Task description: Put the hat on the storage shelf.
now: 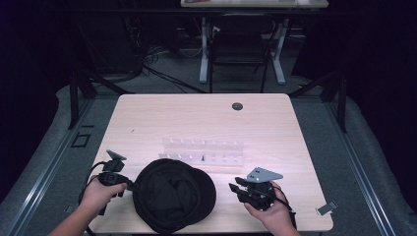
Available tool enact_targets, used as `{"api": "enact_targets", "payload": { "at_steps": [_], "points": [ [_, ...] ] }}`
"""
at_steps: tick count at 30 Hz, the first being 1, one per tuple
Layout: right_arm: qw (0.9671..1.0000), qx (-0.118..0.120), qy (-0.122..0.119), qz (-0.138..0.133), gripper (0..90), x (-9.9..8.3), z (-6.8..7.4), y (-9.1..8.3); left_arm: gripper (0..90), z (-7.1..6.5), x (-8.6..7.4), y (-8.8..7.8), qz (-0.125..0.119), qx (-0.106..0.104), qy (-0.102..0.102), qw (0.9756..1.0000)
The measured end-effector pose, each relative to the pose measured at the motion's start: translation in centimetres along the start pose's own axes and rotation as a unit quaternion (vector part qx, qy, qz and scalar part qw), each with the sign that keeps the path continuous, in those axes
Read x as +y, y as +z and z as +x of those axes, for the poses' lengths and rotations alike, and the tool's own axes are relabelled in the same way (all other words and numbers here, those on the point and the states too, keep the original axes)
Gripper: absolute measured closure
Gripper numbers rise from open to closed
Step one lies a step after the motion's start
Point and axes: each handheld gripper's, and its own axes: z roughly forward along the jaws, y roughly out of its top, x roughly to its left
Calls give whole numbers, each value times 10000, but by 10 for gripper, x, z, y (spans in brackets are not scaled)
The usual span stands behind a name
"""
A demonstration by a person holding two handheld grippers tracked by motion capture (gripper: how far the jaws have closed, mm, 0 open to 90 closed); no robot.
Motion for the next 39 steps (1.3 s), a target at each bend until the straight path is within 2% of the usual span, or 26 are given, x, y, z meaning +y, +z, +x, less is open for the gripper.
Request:
{"api": "enact_targets", "payload": {
  "at_steps": [2,7,11,12,17,19,24,25,26,28,31,33,35,36,37,38,39],
  "points": [
    [10000,-25,34,-16,666,-1,-2,-1,850,0,0,-4,-31,-125,-97,9999],
    [10000,-47,51,-23,663,-1,-5,-3,852,1,-1,-12,10,-304,-170,9994],
    [10000,-58,71,-5,662,-1,-6,-4,852,-1,-1,-20,-56,-446,-233,9987],
    [9999,-47,95,-30,661,-1,-7,-3,853,-2,-1,-24,-61,-543,-255,9982],
    [9999,-79,115,-22,661,-2,-9,-4,853,-7,0,-33,-83,-595,-268,9978],
    [9999,-74,138,-54,660,-2,-10,-4,854,-9,0,-37,-93,-671,-337,9971],
    [9998,-86,180,-32,660,-3,-11,-5,855,-13,0,-47,-117,-961,-535,9939],
    [9998,-86,180,-32,660,-3,-11,-5,856,-13,0,-47,-117,-961,-535,9939],
    [9998,-90,186,-34,659,-3,-11,-5,856,-14,0,-50,-88,-1078,-579,9924],
    [9998,-88,196,-32,659,-3,-12,-4,856,-15,0,-52,-89,-1119,-605,9918],
    [9997,-90,210,-32,658,-3,-12,-4,858,-16,0,-58,-129,-1308,-644,9892],
    [9996,-97,239,-60,658,-4,-12,-4,858,-17,0,-59,-148,-1254,-653,9898],
    [9997,-93,217,-26,658,-4,-13,-4,858,-16,1,-63,-144,-1387,-675,9879],
    [9997,-116,219,-7,658,-4,-14,-5,859,-16,0,-64,-199,-1500,-727,9858],
    [9997,-116,219,-7,658,-4,-14,-5,859,-17,1,-66,-167,-1493,-708,9861],
    [9997,-109,224,-22,658,-4,-15,-5,859,-18,0,-66,-274,-1541,-705,9852],
    [9997,-114,223,-16,658,-4,-15,-5,859,-20,0,-68,-218,-1507,-685,9860]
  ]
}}
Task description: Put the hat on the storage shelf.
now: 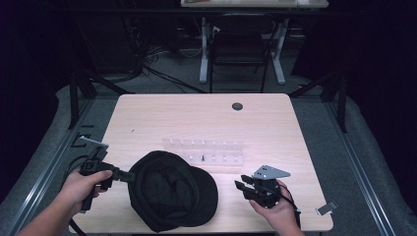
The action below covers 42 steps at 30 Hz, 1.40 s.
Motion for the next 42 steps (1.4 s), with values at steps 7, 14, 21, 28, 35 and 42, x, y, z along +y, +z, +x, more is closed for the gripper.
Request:
{"api": "enact_targets", "payload": {
  "at_steps": [7,14,21,28,35,42],
  "points": [
    [10000,-14,24,-11,656,0,0,0,860,-14,-1,-8,-74,-559,35,9984],
    [10000,-16,36,-17,654,0,-1,-1,861,-18,-3,-11,-128,-921,21,9957],
    [9999,-26,81,-71,653,0,-2,-1,862,-33,-3,-21,-192,-1231,57,9922],
    [9999,-38,80,-80,651,1,-3,-2,863,-50,-2,-31,-259,-1476,166,9886],
    [9999,-38,81,-74,651,0,-4,-2,862,-69,1,-41,-384,-1722,382,9836],
    [9999,-48,82,-48,651,0,-5,-3,863,-82,5,-50,-558,-1718,523,9822]
  ]
}}
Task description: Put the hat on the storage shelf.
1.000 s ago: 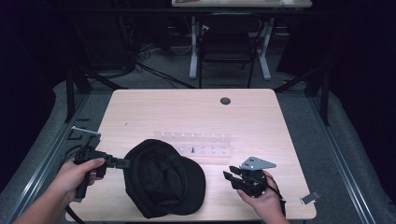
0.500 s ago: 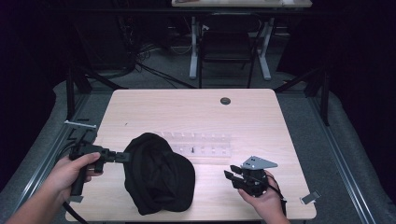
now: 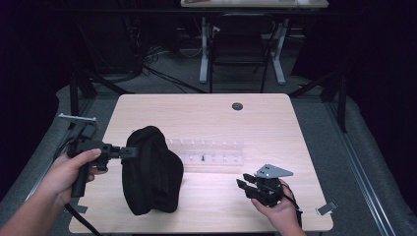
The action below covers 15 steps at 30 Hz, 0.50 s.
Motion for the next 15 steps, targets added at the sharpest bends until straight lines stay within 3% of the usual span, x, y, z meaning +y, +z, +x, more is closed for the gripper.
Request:
{"api": "enact_targets", "payload": {
  "at_steps": [9,15],
  "points": [
    [10000,7,11,-10,650,0,0,0,863,-20,8,-9,-154,-63,159,9997],
    [10000,12,56,-5,645,0,-1,0,862,-33,17,-6,-252,-154,254,9992]
  ]
}}
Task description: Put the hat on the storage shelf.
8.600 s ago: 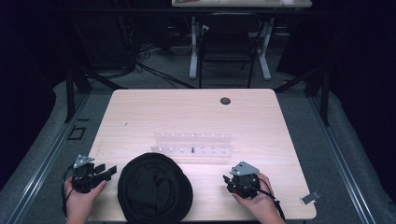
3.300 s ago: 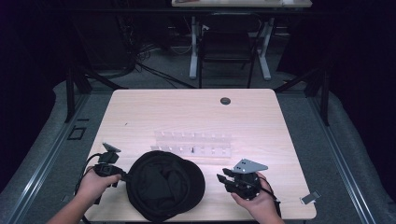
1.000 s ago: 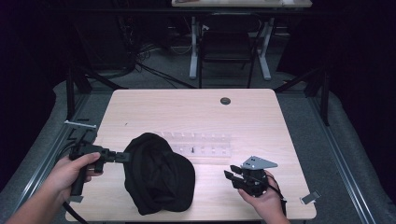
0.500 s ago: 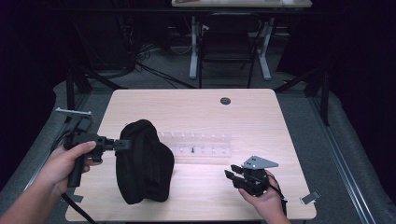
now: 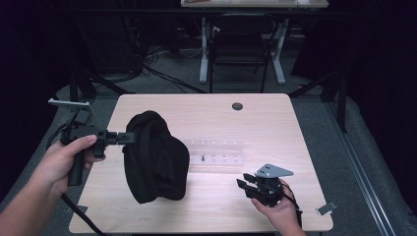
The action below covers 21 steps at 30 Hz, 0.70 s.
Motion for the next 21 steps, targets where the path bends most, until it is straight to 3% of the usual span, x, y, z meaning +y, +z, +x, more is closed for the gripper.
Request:
{"api": "enact_targets", "payload": {
  "at_steps": [21],
  "points": [
    [10000,21,87,7,644,-1,-2,1,862,-19,38,16,-386,40,4,9992]
  ]
}}
